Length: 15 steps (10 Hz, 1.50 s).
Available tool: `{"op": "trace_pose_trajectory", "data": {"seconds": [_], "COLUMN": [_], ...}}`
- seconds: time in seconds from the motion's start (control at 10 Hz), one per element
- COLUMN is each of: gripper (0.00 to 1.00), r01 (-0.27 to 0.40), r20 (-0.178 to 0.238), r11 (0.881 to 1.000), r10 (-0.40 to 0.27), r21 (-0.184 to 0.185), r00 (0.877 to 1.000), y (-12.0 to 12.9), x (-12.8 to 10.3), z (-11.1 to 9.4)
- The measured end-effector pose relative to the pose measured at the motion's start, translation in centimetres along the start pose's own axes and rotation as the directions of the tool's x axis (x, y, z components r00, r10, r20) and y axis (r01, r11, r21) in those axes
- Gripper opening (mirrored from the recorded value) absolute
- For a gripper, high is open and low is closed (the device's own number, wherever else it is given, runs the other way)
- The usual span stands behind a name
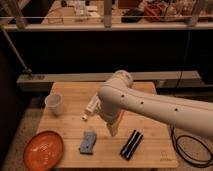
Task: Move the arm in a circular motion
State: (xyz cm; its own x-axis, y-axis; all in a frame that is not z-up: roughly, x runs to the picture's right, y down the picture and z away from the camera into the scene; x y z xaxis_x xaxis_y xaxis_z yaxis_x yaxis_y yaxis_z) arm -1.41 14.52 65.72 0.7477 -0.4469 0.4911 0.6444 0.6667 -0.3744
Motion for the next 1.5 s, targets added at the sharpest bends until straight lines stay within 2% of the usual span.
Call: {"op": "trace_pose_trajectory", "data": {"seconds": [0.2, 0.4, 0.7, 0.8, 1.0, 1.1, 1.3, 1.5], "gripper": [0.8, 0.8, 0.8, 0.8, 0.8, 0.8, 0.8, 0.8], "r01": [0.024, 0.015, -0.062, -0.117, -0.214, -0.274, -0.359, -0.441], "r20": [-0.034, -0.067, -0.113, -0.134, -0.164, -0.175, -0.183, -0.192], "r11": [1.0, 1.0, 0.998, 0.993, 0.977, 0.962, 0.933, 0.897], "r10": [-0.024, -0.015, 0.061, 0.115, 0.21, 0.269, 0.353, 0.433], "r21": [-0.002, -0.005, -0.005, -0.003, -0.007, -0.006, -0.004, 0.0], "r00": [0.999, 0.998, 0.992, 0.984, 0.964, 0.947, 0.918, 0.881], "y": [-5.1, -8.8, -12.4, -13.1, -12.9, -12.1, -9.9, -6.4], "x": [0.9, 3.7, 10.5, 14.2, 20.4, 23.8, 27.9, 31.5], "z": [1.2, 2.0, 2.7, 2.8, 3.1, 3.3, 3.4, 3.4]}}
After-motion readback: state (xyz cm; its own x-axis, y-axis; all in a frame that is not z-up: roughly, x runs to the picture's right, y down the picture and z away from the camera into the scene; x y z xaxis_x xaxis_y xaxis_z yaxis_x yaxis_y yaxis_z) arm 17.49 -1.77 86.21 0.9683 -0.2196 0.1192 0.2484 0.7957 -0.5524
